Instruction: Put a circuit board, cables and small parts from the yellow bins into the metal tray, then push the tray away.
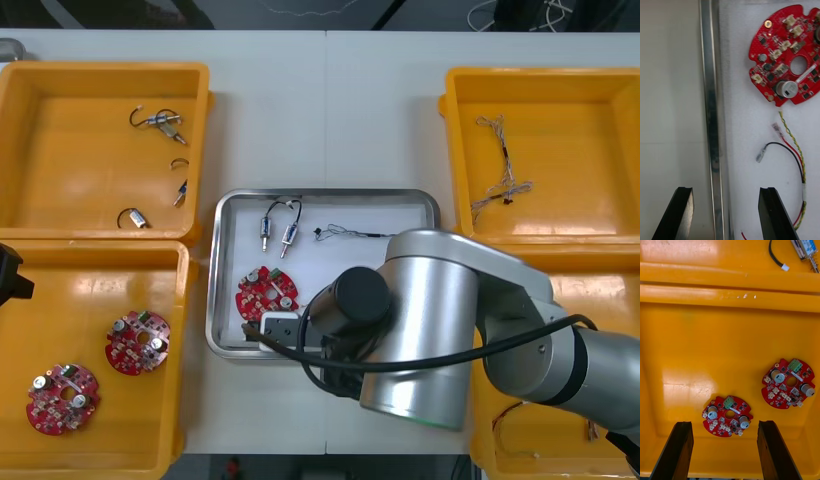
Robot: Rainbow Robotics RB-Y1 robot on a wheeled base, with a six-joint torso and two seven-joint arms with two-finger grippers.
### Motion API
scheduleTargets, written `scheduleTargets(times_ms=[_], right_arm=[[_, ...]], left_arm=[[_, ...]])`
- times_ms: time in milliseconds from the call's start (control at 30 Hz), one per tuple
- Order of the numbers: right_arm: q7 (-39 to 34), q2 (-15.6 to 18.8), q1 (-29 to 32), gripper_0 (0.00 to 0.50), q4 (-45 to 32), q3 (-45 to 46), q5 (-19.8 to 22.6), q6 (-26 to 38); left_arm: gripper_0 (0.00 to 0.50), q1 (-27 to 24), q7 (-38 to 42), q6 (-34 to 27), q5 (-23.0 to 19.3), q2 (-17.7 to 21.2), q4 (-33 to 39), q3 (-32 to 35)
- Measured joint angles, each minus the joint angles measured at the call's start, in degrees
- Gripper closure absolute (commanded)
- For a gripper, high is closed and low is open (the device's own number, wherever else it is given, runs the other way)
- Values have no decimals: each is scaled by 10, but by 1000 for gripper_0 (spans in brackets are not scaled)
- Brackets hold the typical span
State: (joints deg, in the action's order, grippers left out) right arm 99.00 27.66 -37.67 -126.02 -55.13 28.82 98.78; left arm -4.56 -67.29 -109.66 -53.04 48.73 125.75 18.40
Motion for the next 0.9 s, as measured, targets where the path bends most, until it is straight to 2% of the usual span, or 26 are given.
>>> scheduleTargets(times_ms=[467, 900], right_arm=[[0, -17, -1, 0, 80, -98, -89, -58], [0, -36, -1, 0, 120, -112, -108, -68]], left_arm=[[0, 15, 0, 6, -1, 0, 2, 10], [0, 15, 0, 27, -2, 0, 15, 10]])
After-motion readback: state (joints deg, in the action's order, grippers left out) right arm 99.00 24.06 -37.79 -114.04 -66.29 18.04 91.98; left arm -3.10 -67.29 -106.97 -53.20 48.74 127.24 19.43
